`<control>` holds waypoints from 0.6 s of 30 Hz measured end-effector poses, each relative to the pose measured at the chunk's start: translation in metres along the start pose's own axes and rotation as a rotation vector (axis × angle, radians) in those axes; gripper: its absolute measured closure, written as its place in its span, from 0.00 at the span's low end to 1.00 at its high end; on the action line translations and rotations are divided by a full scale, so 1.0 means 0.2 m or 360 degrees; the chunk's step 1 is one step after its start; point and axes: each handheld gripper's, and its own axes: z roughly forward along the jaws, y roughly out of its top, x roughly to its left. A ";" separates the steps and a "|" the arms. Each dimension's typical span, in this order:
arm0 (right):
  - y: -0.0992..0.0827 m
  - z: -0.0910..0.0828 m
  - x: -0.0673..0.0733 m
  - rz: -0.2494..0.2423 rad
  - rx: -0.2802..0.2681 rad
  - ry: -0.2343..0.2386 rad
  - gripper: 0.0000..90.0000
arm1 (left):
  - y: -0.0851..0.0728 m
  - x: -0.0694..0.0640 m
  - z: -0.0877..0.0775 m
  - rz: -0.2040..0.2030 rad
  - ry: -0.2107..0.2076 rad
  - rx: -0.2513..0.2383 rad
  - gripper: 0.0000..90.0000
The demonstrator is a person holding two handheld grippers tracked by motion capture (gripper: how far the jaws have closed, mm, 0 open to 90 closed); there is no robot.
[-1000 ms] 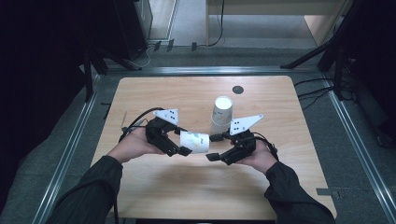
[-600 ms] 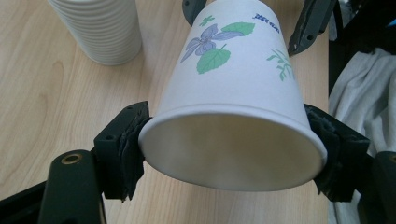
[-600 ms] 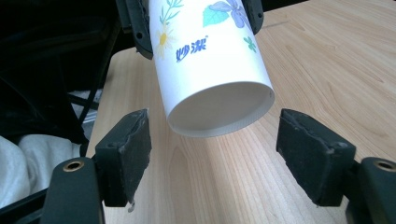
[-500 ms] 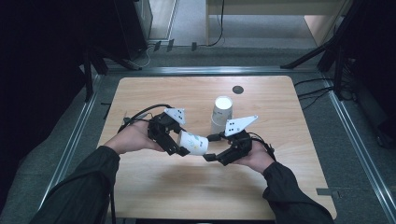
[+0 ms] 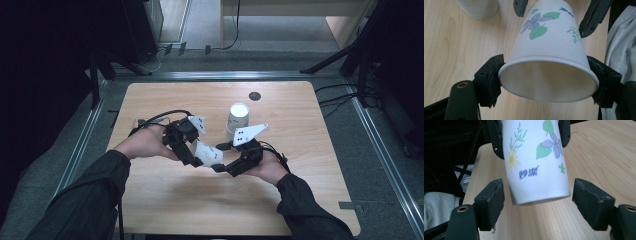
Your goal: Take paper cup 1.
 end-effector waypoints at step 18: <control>0.02 0.07 0.02 -0.0041 0.0052 0.0036 0.33 | 0.04 0.00 0.02 0.0023 -0.0031 0.0122 0.26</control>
